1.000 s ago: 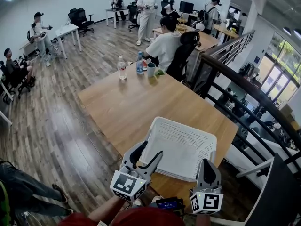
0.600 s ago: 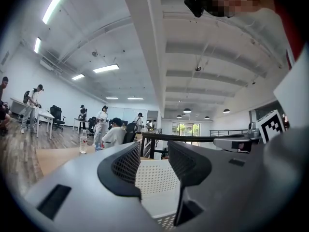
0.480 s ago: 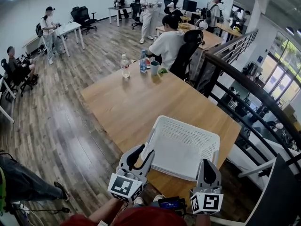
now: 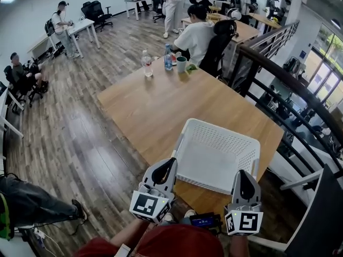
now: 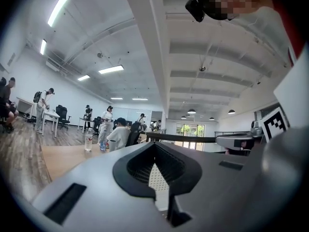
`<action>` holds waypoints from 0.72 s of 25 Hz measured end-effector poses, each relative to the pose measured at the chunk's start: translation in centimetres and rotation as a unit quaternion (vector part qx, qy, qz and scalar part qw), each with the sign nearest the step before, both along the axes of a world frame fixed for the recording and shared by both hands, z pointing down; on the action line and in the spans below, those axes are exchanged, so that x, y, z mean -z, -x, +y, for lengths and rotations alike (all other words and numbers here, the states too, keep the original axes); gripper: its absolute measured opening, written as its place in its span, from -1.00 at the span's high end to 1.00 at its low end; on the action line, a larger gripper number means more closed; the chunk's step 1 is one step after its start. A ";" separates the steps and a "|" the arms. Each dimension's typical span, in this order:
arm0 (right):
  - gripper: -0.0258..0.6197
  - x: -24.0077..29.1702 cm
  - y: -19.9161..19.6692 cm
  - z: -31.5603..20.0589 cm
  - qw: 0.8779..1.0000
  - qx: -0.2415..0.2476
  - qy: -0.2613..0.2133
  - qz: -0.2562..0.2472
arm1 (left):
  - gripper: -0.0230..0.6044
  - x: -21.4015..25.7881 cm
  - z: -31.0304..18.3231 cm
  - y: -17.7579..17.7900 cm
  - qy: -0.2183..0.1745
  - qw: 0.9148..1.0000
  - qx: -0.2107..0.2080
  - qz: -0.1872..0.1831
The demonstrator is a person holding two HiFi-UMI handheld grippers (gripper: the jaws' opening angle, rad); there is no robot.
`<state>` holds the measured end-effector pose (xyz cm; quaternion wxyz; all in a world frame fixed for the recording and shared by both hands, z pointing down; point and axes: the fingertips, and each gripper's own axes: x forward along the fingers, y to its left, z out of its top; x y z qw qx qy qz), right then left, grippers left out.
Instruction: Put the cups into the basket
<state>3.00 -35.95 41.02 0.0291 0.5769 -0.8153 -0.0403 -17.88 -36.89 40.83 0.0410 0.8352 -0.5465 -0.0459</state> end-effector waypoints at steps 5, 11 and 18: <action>0.88 0.1 -0.1 0.5 1.000 0.000 -0.003 -0.006 | 0.91 0.3 0.6 -0.4 -0.001 1.000 -0.006 -0.003; 0.88 0.0 -0.8 0.6 1.000 -0.004 -0.002 -0.008 | 0.91 0.1 0.6 -1.7 -0.006 1.000 -0.009 -0.018; 0.88 -0.3 -1.4 0.3 1.000 -0.012 0.000 -0.009 | 0.91 -0.1 0.2 -2.8 -0.006 1.000 -0.017 -0.014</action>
